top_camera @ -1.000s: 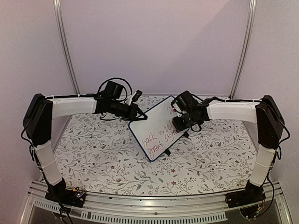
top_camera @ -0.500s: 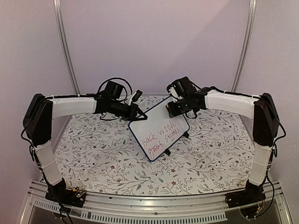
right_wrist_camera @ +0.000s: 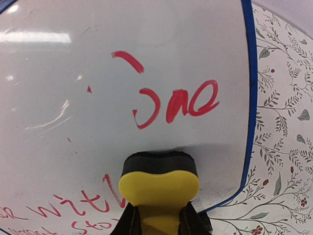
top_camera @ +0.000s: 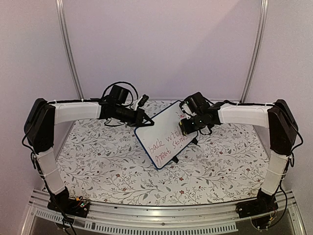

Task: Erase the whiteboard
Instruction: Erase the whiteboard at the center of the board.

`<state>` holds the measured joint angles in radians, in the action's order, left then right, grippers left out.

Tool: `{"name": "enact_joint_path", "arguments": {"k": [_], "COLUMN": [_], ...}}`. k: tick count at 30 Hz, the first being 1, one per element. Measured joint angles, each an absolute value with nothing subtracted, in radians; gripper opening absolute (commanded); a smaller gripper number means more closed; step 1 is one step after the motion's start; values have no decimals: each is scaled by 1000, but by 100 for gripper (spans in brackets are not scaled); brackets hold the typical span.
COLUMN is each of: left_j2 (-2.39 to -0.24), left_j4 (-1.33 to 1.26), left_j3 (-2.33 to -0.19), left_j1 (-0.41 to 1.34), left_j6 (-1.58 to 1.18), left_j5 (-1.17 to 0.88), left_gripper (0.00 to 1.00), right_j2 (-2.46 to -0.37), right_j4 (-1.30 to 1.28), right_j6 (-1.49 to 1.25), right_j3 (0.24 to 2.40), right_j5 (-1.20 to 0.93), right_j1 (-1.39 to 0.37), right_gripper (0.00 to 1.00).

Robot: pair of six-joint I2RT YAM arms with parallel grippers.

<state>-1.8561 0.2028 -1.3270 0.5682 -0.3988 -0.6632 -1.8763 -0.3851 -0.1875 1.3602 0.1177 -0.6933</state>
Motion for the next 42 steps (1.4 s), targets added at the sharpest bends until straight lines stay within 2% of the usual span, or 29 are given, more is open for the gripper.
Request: {"name": "enact_joint_path", "arguments": {"k": [17,42], "left_j2": [-1856,-1856], "left_j4": [202,202], "left_j3": [-1327,-1327], "left_j1": [569,568], "left_j6": [-394,-398], "left_j5": [-666,-665], "left_gripper": [0,0], "right_j2": [-1903,-1878], "right_j4": [-387,-331], "right_j6": [-170,-173], "right_j3": [1481,1396], "right_j5": [62,68], "right_j1": [-712,-718], "right_gripper": [17,17]}}
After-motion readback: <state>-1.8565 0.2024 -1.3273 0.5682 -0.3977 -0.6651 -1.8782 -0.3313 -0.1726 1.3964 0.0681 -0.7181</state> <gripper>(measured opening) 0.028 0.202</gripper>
